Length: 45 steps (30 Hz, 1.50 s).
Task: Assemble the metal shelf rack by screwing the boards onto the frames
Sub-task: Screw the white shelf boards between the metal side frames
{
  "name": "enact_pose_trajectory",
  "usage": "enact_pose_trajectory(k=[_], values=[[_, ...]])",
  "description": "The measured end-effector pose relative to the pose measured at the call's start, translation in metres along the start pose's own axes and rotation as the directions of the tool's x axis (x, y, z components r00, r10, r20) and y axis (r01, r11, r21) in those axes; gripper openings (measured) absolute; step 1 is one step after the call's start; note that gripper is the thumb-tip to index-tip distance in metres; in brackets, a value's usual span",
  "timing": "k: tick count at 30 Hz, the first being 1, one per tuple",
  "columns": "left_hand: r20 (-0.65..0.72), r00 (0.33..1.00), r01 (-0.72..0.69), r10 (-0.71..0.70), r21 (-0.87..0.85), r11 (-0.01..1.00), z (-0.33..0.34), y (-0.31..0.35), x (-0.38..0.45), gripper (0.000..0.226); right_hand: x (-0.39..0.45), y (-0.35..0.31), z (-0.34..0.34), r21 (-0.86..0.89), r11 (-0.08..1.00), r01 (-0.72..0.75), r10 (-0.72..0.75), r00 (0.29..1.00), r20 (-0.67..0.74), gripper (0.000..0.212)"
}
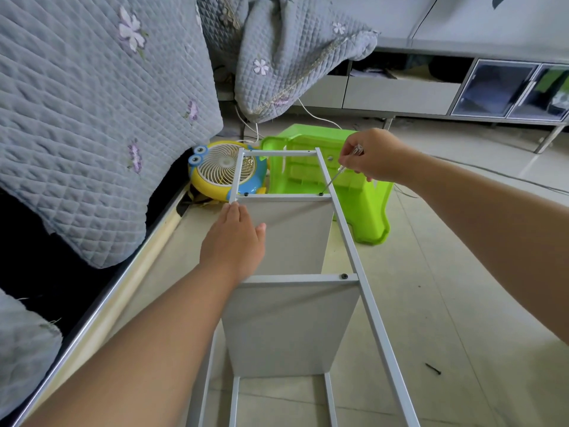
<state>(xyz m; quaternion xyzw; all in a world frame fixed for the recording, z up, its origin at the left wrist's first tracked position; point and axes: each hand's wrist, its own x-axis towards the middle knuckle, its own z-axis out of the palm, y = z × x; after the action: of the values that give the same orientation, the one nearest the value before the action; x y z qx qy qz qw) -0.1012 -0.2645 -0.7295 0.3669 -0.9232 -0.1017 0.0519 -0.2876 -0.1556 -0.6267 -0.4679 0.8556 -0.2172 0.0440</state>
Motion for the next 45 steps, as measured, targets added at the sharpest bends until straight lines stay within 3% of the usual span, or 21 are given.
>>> enact_pose_trajectory(k=[8,16,23,29,33,38,42,45], values=[[-0.025,1.0,0.002,-0.002,0.006,1.0,0.002,0.0,0.002,0.057,0.005,-0.008,-0.002,-0.075,0.997,0.005,0.001,0.997,0.074,0.01],[-0.007,1.0,0.016,-0.016,-0.037,0.999,0.001,0.001,0.001,0.059,0.033,-0.024,-0.002,-0.195,0.965,-0.177,0.201,0.974,0.107,0.034],[0.005,1.0,0.013,-0.013,-0.06,0.998,0.0,0.001,0.001,0.058,0.027,-0.043,-0.01,-0.425,0.905,0.023,0.072,0.976,0.207,0.021],[0.005,1.0,0.015,-0.015,-0.058,0.998,-0.002,0.005,0.0,0.059,0.029,-0.044,-0.009,-0.623,0.779,0.072,0.067,0.978,0.196,0.038],[0.024,1.0,0.021,-0.02,-0.058,0.998,-0.002,0.004,-0.001,0.059,0.027,-0.047,-0.013,-0.65,0.751,0.118,0.076,0.962,0.264,0.036],[0.036,0.999,0.014,-0.012,-0.06,0.998,-0.001,0.004,0.0,0.058,0.027,-0.047,-0.014,-0.704,0.681,0.203,0.047,0.947,0.319,0.018],[0.023,1.0,0.005,-0.004,-0.077,0.997,-0.001,0.004,0.002,0.058,0.032,-0.047,-0.017,-0.663,0.747,0.048,0.154,0.958,0.244,0.04],[0.024,1.0,0.006,-0.004,-0.072,0.997,-0.001,0.004,0.001,0.058,0.022,-0.032,-0.028,-0.557,0.822,-0.119,0.34,0.887,0.313,0.042]])
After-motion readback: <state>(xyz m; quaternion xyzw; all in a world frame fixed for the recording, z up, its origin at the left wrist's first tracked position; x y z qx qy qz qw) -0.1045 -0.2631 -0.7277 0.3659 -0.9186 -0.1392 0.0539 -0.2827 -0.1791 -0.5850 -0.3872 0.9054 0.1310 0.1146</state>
